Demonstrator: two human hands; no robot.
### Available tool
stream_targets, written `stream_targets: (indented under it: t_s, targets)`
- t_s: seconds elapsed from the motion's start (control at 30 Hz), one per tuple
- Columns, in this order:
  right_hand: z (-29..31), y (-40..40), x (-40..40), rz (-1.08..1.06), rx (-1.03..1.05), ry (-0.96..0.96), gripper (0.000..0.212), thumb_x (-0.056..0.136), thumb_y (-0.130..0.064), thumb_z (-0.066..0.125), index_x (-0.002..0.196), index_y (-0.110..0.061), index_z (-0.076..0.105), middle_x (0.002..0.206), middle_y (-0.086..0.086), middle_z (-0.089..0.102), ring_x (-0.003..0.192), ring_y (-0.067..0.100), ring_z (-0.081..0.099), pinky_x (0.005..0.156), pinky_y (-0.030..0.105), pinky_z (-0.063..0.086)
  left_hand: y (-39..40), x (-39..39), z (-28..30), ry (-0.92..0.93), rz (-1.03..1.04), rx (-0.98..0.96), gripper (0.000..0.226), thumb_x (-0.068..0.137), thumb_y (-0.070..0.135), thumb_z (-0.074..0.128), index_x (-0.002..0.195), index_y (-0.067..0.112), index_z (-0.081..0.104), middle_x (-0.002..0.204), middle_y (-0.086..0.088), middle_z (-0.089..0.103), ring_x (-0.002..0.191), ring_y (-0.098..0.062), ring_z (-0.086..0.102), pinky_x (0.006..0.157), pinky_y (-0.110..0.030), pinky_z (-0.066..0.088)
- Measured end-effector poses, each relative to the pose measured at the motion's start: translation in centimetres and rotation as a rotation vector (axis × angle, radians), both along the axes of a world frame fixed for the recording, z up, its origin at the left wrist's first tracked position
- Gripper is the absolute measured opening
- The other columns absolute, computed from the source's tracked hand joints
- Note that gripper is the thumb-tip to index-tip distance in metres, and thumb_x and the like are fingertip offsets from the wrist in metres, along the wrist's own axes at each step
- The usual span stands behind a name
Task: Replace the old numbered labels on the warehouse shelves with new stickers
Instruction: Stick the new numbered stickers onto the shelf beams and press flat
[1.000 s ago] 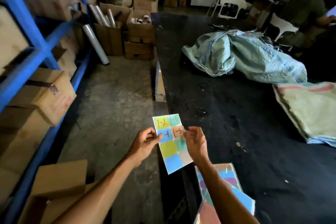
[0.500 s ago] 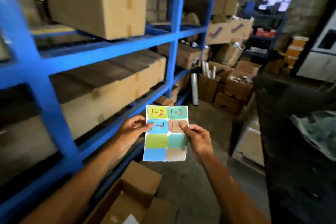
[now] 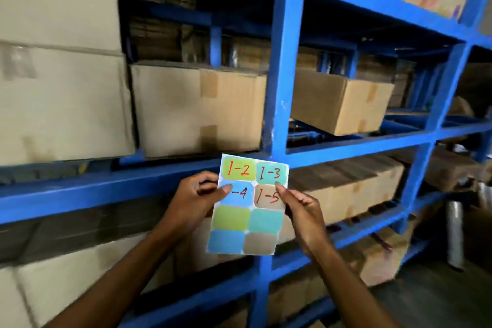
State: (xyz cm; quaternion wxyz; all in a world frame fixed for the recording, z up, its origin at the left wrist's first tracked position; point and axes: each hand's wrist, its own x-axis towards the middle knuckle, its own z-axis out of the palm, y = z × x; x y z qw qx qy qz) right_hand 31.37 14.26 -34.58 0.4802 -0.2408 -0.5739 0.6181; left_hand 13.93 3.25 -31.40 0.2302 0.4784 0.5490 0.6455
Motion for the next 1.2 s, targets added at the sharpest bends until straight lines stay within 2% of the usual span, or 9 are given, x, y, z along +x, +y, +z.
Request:
stream_targets:
  t_s: [0.13,0.3,0.37,0.43,0.57,0.67,0.8,1.0,1.2]
  targets:
    - [5.2,-0.1,-4.9,-0.085,0.276,0.073,0.008,0.082,-0.011,0.067,0.085,-0.018,0.069,0.082,-0.003,0.073,0.078,0.009,0.065,0.071,0.018,0.054,-2.4,-3.7,3.7,0.008,0.103,0.082,0.005,0.081,0.005,0.066,0.086,0.006,0.065,0.081,-0.002,0.077,0.073,-0.015,0.072,0.062,-0.027,0.058]
    - [12.2,-0.8,-8.7,-0.341,0.88,-0.034,0.031,0.08,-0.022,0.072,0.11,-0.019,0.065,0.11,-0.004,0.056,0.105,0.006,0.053,0.093,0.015,0.04,-3.9,-5.3,8.1,0.09,0.194,0.204,0.01,0.081,-0.003,0.063,0.089,0.002,0.065,0.071,0.008,0.075,0.066,-0.004,0.069,0.055,-0.013,0.051]
    - [14.6,-1.1,-10.0,-0.465,1.019,-0.04,0.038,0.081,-0.027,0.068,0.118,-0.021,0.059,0.118,-0.004,0.05,0.115,0.01,0.044,0.099,0.021,0.031,-4.1,-5.7,9.6,0.13,0.24,0.241,0.012,0.081,-0.003,0.063,0.091,0.003,0.066,0.073,0.005,0.076,0.065,-0.007,0.069,0.054,-0.016,0.052]
    - [16.7,-1.1,-11.0,-0.526,1.054,-0.047,0.045,0.082,-0.033,0.063,0.125,-0.02,0.055,0.132,0.004,0.046,0.124,0.017,0.039,0.103,0.033,0.026,-4.1,-5.8,11.0,0.156,0.277,0.258,0.016,0.081,0.0,0.064,0.096,0.003,0.067,0.084,-0.004,0.077,0.073,-0.016,0.072,0.064,-0.026,0.058]
    - [18.9,-0.8,-12.4,-0.517,1.265,-0.042,0.037,0.082,-0.035,0.054,0.115,-0.019,0.063,0.139,0.009,0.045,0.13,0.023,0.034,0.104,0.039,0.019,-3.6,-5.3,12.9,0.225,0.315,0.274,0.019,0.082,0.001,0.064,0.101,0.002,0.066,0.092,-0.011,0.076,0.081,-0.021,0.073,0.072,-0.029,0.06]
    - [19.3,-0.4,-13.2,-0.482,1.331,-0.055,0.037,0.082,-0.034,0.05,0.108,-0.014,0.067,0.143,0.01,0.043,0.131,0.019,0.027,0.105,0.039,0.014,-3.3,-4.6,13.8,0.284,0.326,0.263,0.023,0.083,0.004,0.064,0.106,0.007,0.065,0.092,-0.008,0.076,0.084,-0.021,0.073,0.074,-0.031,0.059]
    - [19.4,0.4,-13.8,-0.526,1.388,-0.042,0.036,0.082,-0.028,0.049,0.106,-0.008,0.067,0.144,0.014,0.042,0.13,0.02,0.029,0.105,0.037,0.019,-3.1,-3.9,14.7,0.326,0.363,0.27,0.025,0.084,0.007,0.063,0.105,0.02,0.067,0.091,-0.013,0.076,0.09,-0.037,0.068,0.084,-0.047,0.056]
    - [20.3,1.5,-14.2,-0.63,1.407,-0.032,0.039,0.081,-0.027,0.045,0.11,-0.007,0.065,0.145,0.017,0.042,0.129,0.022,0.031,0.103,0.036,0.019,-1.7,-3.1,16.0,0.315,0.406,0.268,0.026,0.084,0.005,0.062,0.107,0.018,0.064,0.089,-0.006,0.077,0.083,-0.018,0.073,0.075,-0.037,0.06]
    - [20.0,2.2,-15.0,-0.614,1.344,-0.019,0.042,0.082,-0.028,0.046,0.114,-0.006,0.062,0.147,0.019,0.038,0.131,0.023,0.028,0.103,0.038,0.02,-0.4,-2.9,16.0,0.375,0.497,0.269,0.026,0.084,0.01,0.064,0.108,0.021,0.064,0.09,-0.02,0.073,0.084,-0.025,0.072,0.077,-0.043,0.059]
